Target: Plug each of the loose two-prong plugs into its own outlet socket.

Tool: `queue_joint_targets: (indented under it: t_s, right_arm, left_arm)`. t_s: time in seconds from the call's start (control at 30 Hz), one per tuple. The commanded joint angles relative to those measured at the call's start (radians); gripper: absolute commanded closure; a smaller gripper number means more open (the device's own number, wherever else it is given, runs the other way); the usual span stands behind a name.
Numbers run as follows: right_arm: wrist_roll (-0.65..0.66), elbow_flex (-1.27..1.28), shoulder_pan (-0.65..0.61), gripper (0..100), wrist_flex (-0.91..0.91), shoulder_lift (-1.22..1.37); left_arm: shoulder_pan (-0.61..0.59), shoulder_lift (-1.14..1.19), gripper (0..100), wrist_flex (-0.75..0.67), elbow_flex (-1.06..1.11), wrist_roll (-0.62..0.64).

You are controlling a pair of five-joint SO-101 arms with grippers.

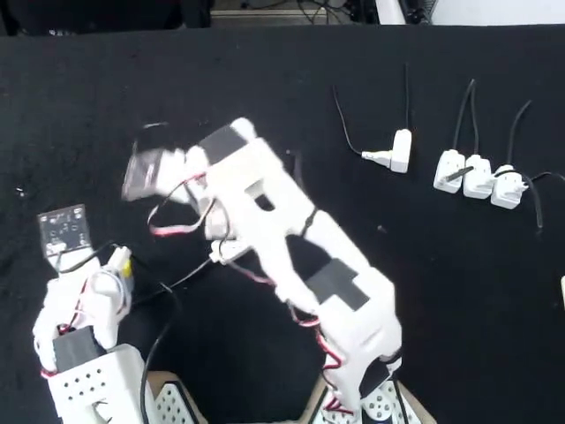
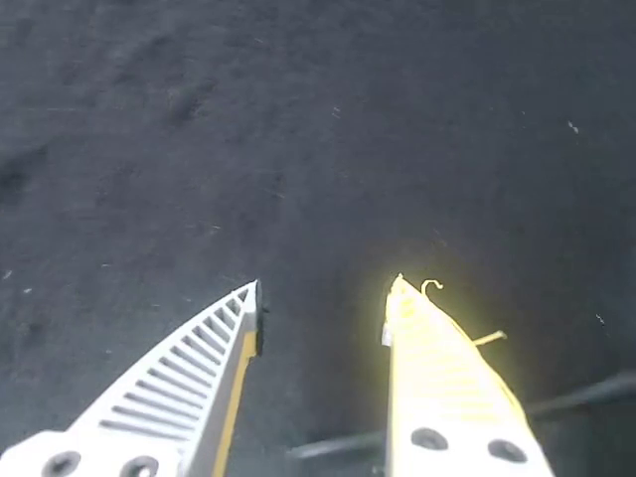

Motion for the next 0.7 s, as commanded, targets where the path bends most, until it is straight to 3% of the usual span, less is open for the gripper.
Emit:
queue_joint_targets:
  t_s: [0.0,0.1,0.47,0.67]
  right_arm:
    - [0.169,0.084,-0.063,75.0,-0.012,-0.062]
    - [0.238,0.171,-0.064,75.0,-0.075,-0.064]
    - [0.241,0.343,0.044,75.3,-0.361,-0.064]
    - [0.241,0.369,0.044,75.5,-0.390,-0.064]
  left_arm:
    - [-0.079,-0.008,79,-0.044,-0.019,0.061]
    - [-0.122,-0.008,79,-0.063,-0.022,0.074]
    - [-0.130,-0.008,79,-0.072,-0.022,0.074]
    - [-0.130,-0.008,79,-0.072,-0.022,0.074]
